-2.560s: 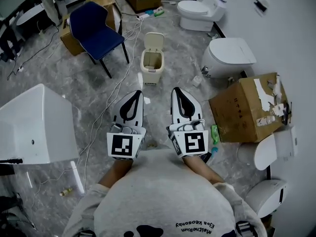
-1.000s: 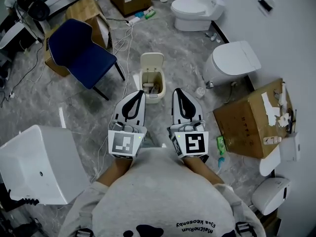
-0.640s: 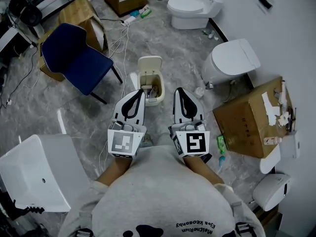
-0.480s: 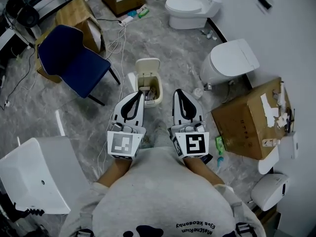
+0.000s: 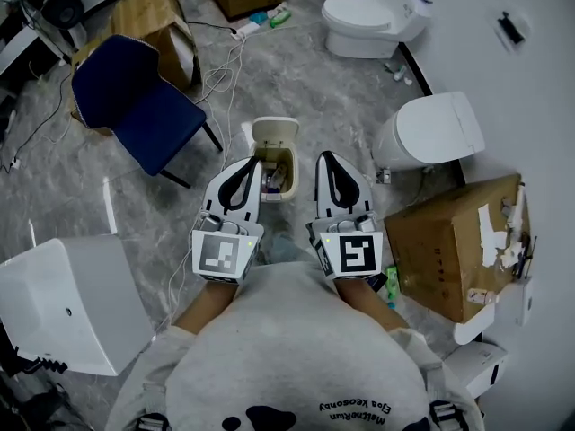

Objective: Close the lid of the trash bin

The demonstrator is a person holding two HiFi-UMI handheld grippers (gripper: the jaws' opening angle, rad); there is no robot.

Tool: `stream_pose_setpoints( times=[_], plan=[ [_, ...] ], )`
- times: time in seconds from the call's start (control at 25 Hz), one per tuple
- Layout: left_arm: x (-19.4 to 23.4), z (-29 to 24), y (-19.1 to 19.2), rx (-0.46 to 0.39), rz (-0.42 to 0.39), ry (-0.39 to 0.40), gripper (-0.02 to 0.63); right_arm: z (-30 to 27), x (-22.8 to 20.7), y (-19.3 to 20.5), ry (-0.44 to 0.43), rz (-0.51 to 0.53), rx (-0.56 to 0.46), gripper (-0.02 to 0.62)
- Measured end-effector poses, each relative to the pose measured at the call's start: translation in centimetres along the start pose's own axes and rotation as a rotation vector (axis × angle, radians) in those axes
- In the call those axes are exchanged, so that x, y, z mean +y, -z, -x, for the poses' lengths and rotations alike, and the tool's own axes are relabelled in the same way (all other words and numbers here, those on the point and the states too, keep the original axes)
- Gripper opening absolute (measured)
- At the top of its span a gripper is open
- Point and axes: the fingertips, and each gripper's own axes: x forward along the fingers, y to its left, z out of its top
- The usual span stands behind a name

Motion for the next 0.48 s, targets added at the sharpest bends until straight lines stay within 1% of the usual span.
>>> stream_pose_setpoints(
  times=[0.08, 0.16, 0.24, 0.32, 0.48],
  plan=[
    [0.8, -1.2, 0.8, 0.008, 0.015, -0.02, 0.02, -1.5, -0.8, 0.4, -0.015, -0.008, 0.003, 0.034],
    [1.5, -2.4, 1.5, 0.048, 0.001, -0.042, 0.02, -2.7, -1.6, 0.7, -0.034, -0.005, 0.006, 0.034],
    [1.4, -3.7, 1.3, 0.042, -0.013, -0.046, 0.02, -3.7, -2.7, 1.1, -0.046, -0.01, 0.008, 0.034],
    [1.2, -4.6, 1.9, 0.059, -0.023, -0.05, 0.02, -4.7, -3.7, 1.5, -0.053, -0.044, 0.019, 0.034],
    [1.9, -5.8, 3.0, 0.075, -0.029, -0.073, 0.02, -6.3, -4.4, 2.4, -0.068, -0.069, 0.018, 0.034]
  ],
)
